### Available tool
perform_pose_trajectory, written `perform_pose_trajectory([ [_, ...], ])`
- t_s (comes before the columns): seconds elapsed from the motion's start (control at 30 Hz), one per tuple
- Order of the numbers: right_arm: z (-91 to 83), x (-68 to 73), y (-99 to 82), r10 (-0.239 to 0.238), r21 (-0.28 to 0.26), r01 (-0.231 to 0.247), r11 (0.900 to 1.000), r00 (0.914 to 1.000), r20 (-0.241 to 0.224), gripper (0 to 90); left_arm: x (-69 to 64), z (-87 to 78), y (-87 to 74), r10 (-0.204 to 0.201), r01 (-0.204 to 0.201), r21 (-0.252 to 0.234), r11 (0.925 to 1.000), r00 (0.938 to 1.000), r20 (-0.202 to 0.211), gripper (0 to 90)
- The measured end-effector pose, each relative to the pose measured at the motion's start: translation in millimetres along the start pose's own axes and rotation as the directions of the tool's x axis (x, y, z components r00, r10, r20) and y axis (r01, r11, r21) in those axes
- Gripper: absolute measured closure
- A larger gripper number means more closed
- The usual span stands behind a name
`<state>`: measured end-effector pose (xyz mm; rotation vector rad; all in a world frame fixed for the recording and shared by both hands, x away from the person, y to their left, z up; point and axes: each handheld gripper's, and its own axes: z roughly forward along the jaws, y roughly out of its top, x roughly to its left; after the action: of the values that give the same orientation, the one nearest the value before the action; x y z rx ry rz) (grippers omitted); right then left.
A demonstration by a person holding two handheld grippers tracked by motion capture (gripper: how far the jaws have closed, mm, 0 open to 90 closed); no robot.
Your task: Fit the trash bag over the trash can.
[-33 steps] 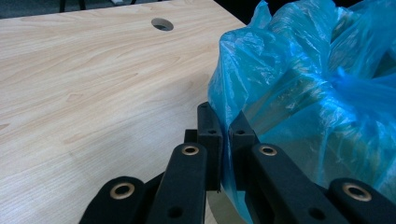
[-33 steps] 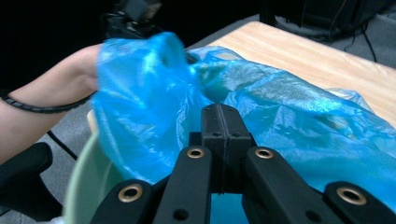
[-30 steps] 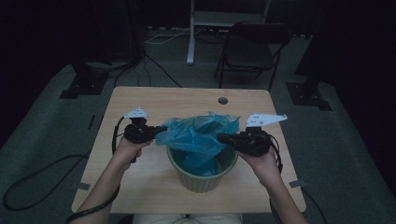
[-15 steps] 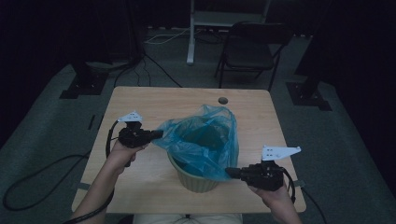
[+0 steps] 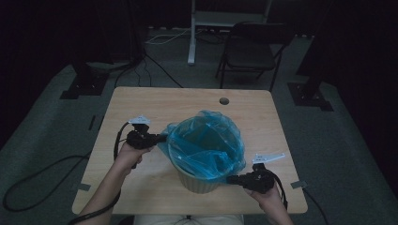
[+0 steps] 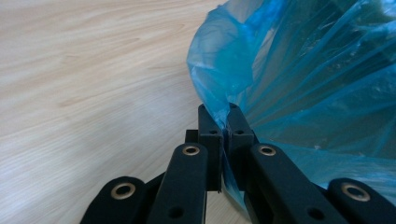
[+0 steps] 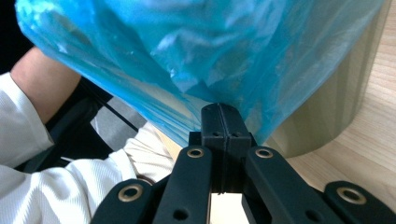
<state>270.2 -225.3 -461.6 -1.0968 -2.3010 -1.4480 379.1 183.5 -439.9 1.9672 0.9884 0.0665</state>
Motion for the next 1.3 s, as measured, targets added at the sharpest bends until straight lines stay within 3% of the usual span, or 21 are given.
perform_pose_trajectory([
  [0.13,-5.2,6.6,2.9,-0.025,-0.006,0.025,0.9997,0.9993,0.028,90.0,-5.3,1.8,0.4,0.027,-0.027,0.005,0.9996,0.9995,-0.015,88.9],
  [0.27,-31.9,12.6,5.4,-0.023,-0.082,0.027,0.9963,0.9984,0.051,83.4,-1.9,-8.3,0.8,0.011,-0.011,-0.034,0.9994,0.9999,0.006,88.8],
  [0.33,-47.1,15.0,5.1,-0.014,-0.129,0.019,0.9915,0.9992,0.037,81.0,0.0,-12.8,0.5,-0.003,0.004,-0.049,0.9988,0.9999,0.014,88.8],
  [0.4,-61.8,20.1,5.6,-0.02,-0.171,0.03,0.9848,0.9981,0.058,77.1,1.2,-16.6,-0.2,-0.007,0.009,-0.06,0.9982,0.9994,0.034,88.7],
  [0.5,-80.3,29.2,16.5,-0.052,-0.236,0.07,0.9691,0.9952,0.082,73.0,2.1,-18.2,-0.5,-0.011,0.013,-0.058,0.9982,0.9994,0.033,88.7],
  [0.6,-85.4,37.6,41.3,-0.107,-0.272,0.118,0.9552,0.9928,0.055,68.0,2.0,-16.9,-0.9,-0.013,0.014,-0.05,0.9986,0.9994,0.032,88.7],
  [0.7,-71.4,44.8,73.4,-0.17,-0.239,0.173,0.9556,0.9849,0.031,61.5,1.1,-15.8,-0.4,-0.009,0.011,-0.05,0.9987,0.9995,0.03,88.7],
  [0.8,-47.0,44.8,102.7,-0.2,-0.165,0.2,0.9658,0.9797,0.018,55.9,0.3,-16.1,1.1,-0.003,0.004,-0.052,0.9986,0.9995,0.03,88.7],
  [0.87,-29.7,42.7,114.3,-0.212,-0.093,0.213,0.9725,0.977,0.017,52.2,-0.4,-16.2,1.9,0.0,0.002,-0.051,0.9987,0.9993,0.038,88.7],
  [0.9,-29.7,42.7,114.3,-0.212,-0.093,0.213,0.9725,0.977,0.017,52.2,-0.4,-16.2,1.9,0.0,0.002,-0.051,0.9987,0.9993,0.038,88.6],
  [0.97,-12.3,39.3,120.0,-0.225,-0.009,0.225,0.9743,0.9739,0.033,49.5,-1.4,-16.5,3.3,0.009,-0.007,-0.052,0.9986,0.9993,0.037,88.6],
  [1.07,-5.7,39.3,122.2,-0.248,0.044,0.246,0.9683,0.9666,0.063,48.8,-1.4,-16.5,5.0,0.012,-0.011,-0.051,0.9987,0.9994,0.034,88.6],
  [1.1,-5.7,39.3,122.2,-0.248,0.044,0.246,0.9683,0.9666,0.063,48.8,-1.4,-16.5,5.0,0.012,-0.011,-0.051,0.9987,0.9994,0.034,88.6],
  [1.13,-2.7,41.7,122.7,-0.273,0.078,0.269,0.9601,0.9601,0.058,48.4,-1.7,-16.3,5.3,0.012,-0.011,-0.052,0.9986,0.9995,0.03,88.6],
  [1.23,0.9,44.7,123.9,-0.293,0.114,0.287,0.9513,0.955,0.045,48.0,-1.7,-16.3,5.1,0.012,-0.011,-0.053,0.9985,0.9994,0.032,88.6],
  [1.3,3.3,47.1,127.7,-0.302,0.118,0.296,0.9479,0.9525,0.038,47.8,-0.9,-16.5,5.0,0.006,-0.004,-0.059,0.9983,0.9994,0.035,88.7],
])
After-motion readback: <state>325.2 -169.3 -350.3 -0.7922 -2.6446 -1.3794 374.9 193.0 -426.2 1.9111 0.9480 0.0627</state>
